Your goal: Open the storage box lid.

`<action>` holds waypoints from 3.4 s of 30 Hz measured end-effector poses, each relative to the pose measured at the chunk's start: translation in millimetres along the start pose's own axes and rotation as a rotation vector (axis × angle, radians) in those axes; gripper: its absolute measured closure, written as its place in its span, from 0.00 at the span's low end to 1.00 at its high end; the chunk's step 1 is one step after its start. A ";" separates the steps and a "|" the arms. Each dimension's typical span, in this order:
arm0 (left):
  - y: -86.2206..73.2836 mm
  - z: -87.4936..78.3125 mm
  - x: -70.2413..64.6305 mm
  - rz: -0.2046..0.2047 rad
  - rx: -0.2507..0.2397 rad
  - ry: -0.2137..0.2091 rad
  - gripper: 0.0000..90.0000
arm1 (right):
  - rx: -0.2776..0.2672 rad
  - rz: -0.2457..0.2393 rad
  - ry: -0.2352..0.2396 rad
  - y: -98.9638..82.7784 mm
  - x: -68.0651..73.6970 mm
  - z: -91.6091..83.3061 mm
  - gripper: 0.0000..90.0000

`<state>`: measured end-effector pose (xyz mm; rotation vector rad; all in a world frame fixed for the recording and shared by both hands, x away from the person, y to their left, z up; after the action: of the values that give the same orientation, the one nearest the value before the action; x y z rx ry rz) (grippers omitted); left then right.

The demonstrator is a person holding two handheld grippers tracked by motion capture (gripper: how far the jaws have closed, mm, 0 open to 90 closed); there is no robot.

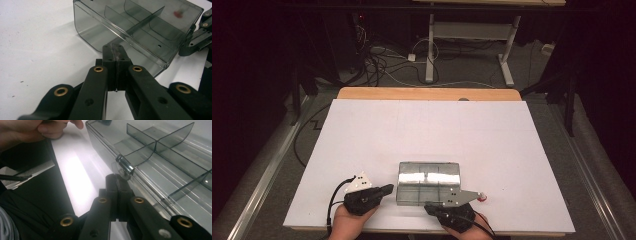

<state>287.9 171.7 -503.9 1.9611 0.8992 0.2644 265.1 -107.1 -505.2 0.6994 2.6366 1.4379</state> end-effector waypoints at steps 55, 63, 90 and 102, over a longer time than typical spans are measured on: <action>14.3 -12.0 -19.7 0.029 -0.096 -0.088 0.97 | -0.144 -0.050 -0.042 29.0 2.6 -22.3 1.00; 17.5 -9.3 -22.8 0.045 -0.090 -0.101 0.97 | -0.129 -0.056 -0.053 23.9 5.6 -27.1 1.00; 24.9 -4.0 -22.7 0.056 -0.102 -0.126 0.97 | -0.019 0.049 -0.154 -27.3 -11.7 -59.7 1.00; 26.3 -2.9 -22.2 0.059 -0.106 -0.123 0.97 | -0.060 0.051 -0.157 -24.2 -11.4 -67.7 1.00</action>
<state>283.4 150.6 -476.9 1.8858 0.7347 0.2182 248.9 -176.0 -488.4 0.8415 2.4647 1.4060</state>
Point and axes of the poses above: each handheld gripper's, and its own axes: z roughly forward along the jaws, y roughly out of its top, x roughly to its left, the point moved 2 cm from there along z, roughly forward along the jaws, and after that the axes turned 4 degrees about y, right-handed, at the moved point
